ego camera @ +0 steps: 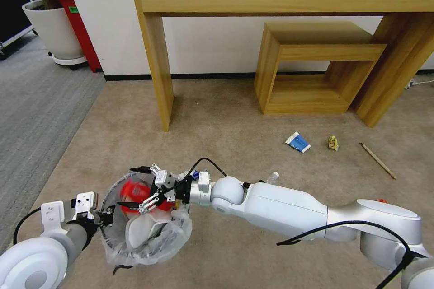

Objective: Pick up the trash bin and place the garbage on the floor into it.

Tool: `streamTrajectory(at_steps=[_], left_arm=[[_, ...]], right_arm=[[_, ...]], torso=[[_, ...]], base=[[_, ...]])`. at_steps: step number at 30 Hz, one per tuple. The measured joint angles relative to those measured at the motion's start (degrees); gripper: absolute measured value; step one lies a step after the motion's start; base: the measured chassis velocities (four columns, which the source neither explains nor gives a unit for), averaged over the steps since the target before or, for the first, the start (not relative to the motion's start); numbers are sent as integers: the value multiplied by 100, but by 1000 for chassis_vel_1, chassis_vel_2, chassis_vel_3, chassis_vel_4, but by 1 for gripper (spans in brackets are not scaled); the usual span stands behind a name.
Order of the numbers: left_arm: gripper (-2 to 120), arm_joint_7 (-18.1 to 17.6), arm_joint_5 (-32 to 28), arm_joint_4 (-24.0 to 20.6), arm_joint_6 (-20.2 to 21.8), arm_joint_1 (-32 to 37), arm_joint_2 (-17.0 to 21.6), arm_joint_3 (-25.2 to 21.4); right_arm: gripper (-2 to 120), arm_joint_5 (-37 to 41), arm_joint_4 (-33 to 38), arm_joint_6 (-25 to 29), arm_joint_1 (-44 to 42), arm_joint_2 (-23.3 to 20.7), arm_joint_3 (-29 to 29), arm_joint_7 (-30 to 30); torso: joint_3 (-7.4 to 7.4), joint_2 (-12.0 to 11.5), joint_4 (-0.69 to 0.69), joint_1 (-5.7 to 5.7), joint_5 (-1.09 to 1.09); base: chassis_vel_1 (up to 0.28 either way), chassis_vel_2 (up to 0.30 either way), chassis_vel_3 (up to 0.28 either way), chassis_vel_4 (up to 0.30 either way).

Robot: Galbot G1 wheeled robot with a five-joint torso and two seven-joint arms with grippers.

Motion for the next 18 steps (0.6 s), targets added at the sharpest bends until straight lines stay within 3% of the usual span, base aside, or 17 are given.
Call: streamTrajectory(at_steps=[11,18], left_arm=[[0,-22,-59,54,-3,-20,-5,-1],[0,-18,-86,106,0,-38,7,-118]], right_arm=[[100,96,39,-14,145,65,343,59],[100,233,219,-237,293,-203,1447,407]], torso=[[0,0,0,0,0],[0,0,1,0,0]], base=[[0,0,0,0],[0,0,0,0]])
